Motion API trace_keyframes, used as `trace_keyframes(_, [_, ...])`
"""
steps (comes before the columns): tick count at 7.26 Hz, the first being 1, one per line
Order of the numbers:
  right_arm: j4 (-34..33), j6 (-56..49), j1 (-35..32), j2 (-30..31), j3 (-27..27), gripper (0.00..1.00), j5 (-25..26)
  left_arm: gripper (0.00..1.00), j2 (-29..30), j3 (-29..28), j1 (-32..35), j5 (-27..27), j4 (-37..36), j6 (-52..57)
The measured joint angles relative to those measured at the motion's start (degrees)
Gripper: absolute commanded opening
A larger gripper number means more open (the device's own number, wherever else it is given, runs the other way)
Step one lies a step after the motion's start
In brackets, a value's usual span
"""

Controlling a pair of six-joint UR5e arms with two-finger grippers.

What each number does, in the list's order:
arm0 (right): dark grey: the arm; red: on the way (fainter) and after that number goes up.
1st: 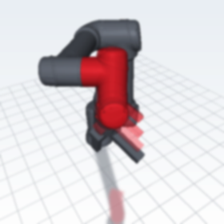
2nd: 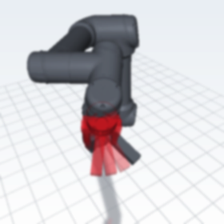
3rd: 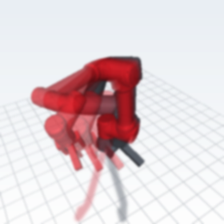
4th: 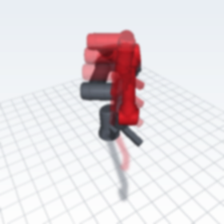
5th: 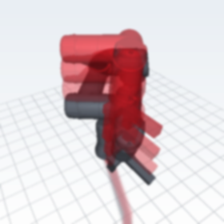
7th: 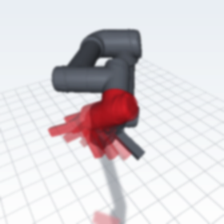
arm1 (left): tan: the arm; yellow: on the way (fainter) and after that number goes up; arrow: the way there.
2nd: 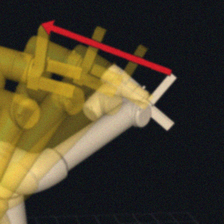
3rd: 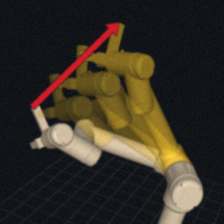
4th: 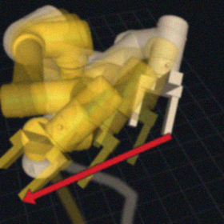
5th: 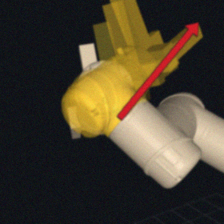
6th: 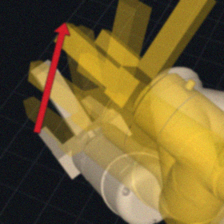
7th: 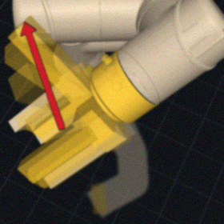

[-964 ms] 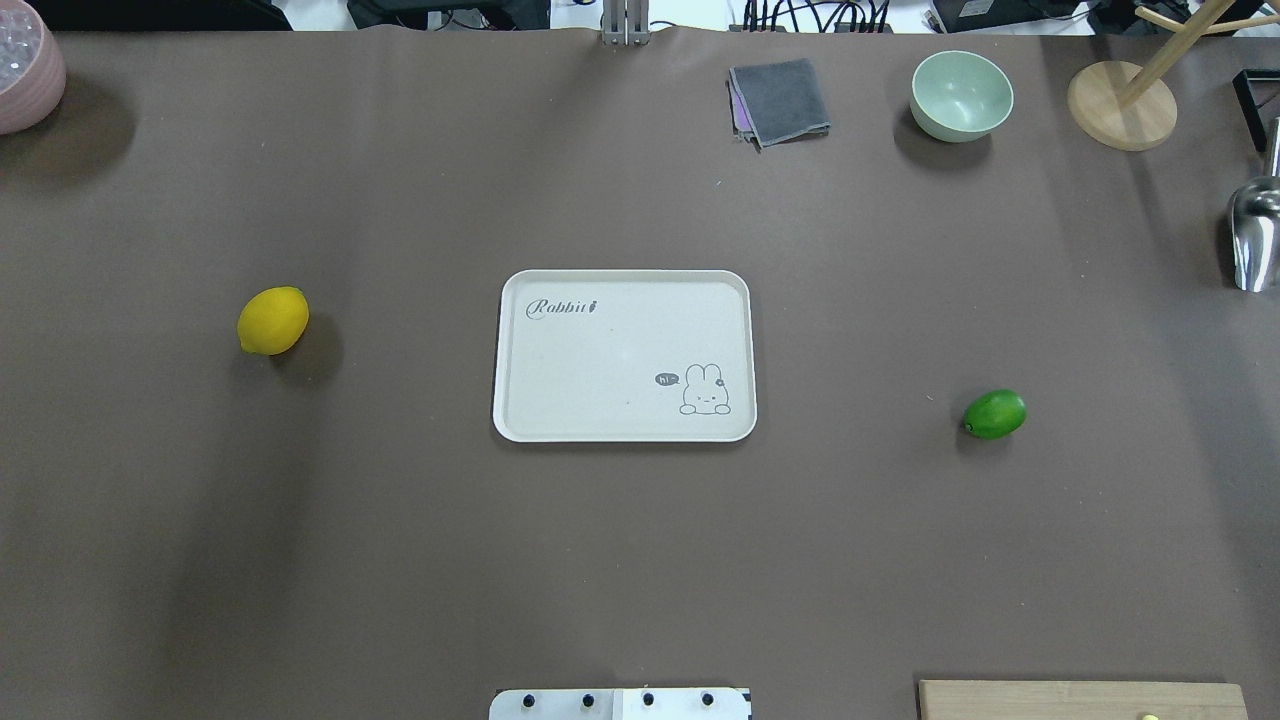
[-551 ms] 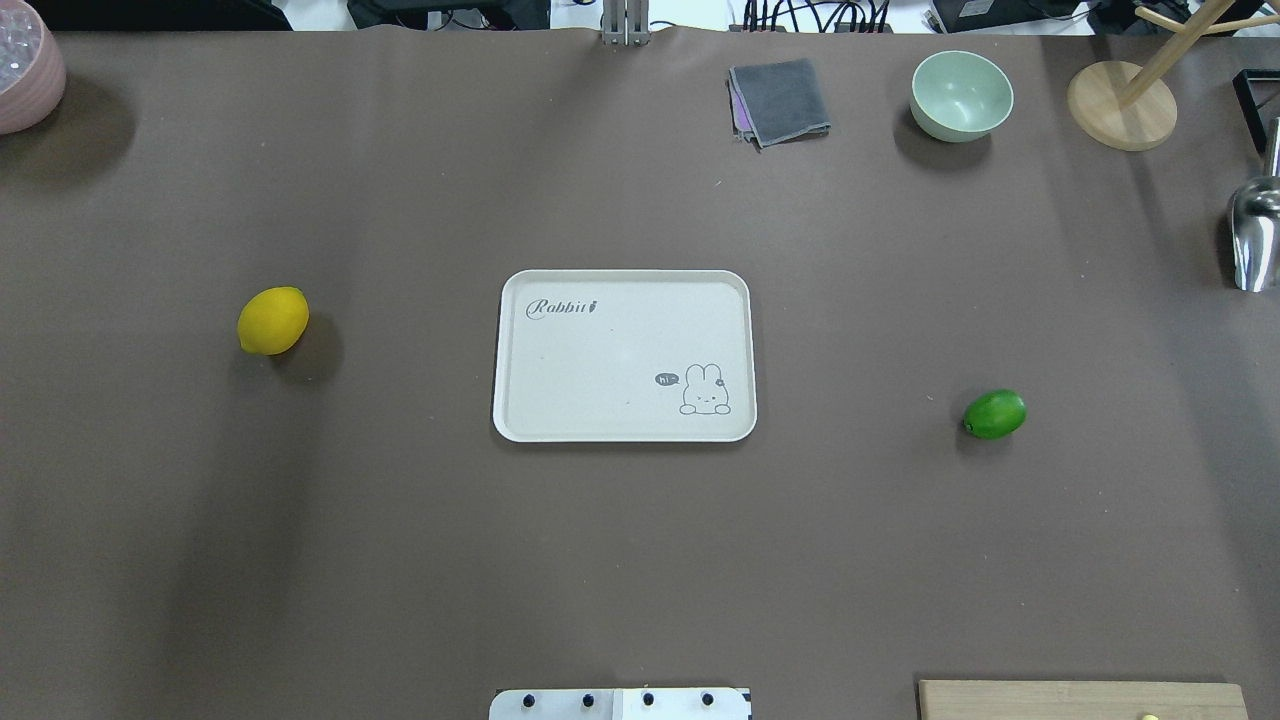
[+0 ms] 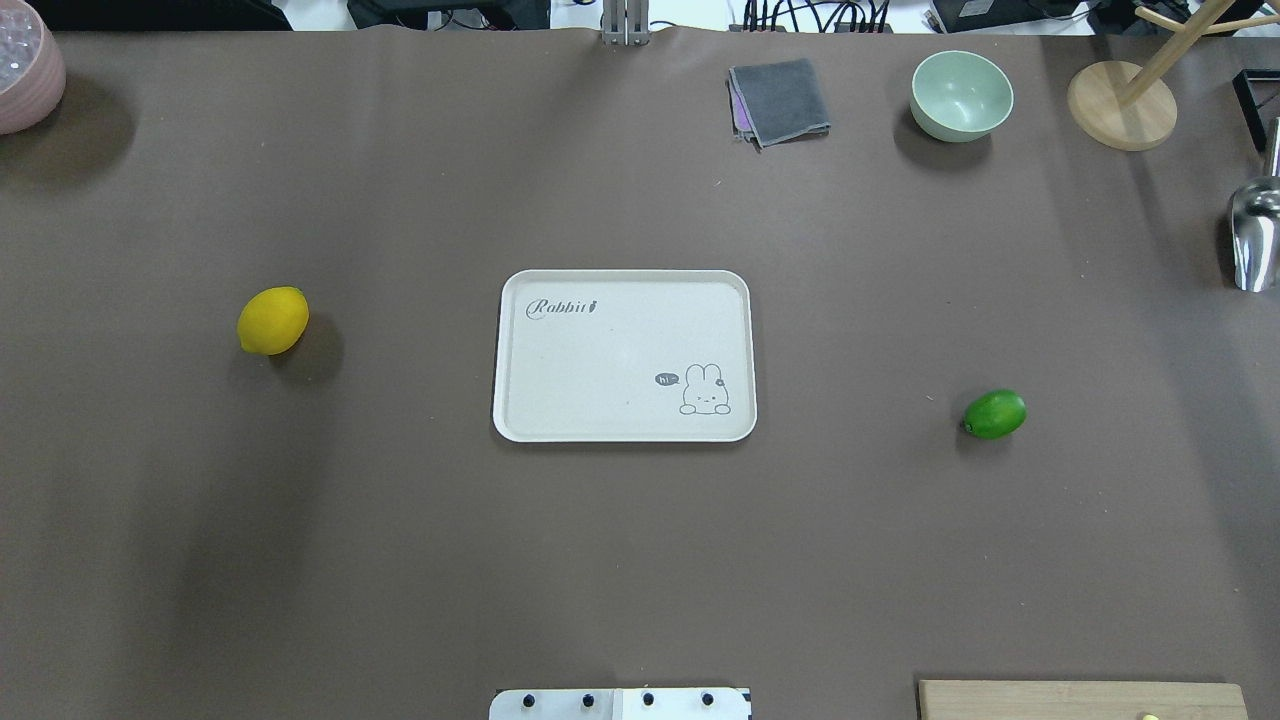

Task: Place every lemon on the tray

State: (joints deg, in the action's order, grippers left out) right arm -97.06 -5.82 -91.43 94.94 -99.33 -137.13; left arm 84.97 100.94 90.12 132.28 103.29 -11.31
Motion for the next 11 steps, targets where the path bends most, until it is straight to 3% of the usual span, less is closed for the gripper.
trace_keyframes(4, [4.84,7.08,5.37,-3.83,-0.60,1.00,-2.30,0.98,1.77,-0.46,-2.87,0.10,4.78,-3.57])
trace_keyframes(7, [5.19,8.66,6.67,-5.22,-1.26,1.00,-3.13,0.98,3.02,-5.28,-7.10,0.18,15.64,-6.22])
trace_keyframes(11, [8.40,24.72,11.82,-6.27,-4.36,1.00,-5.71,0.98,12.24,-11.41,-11.61,0.27,17.56,-11.17])
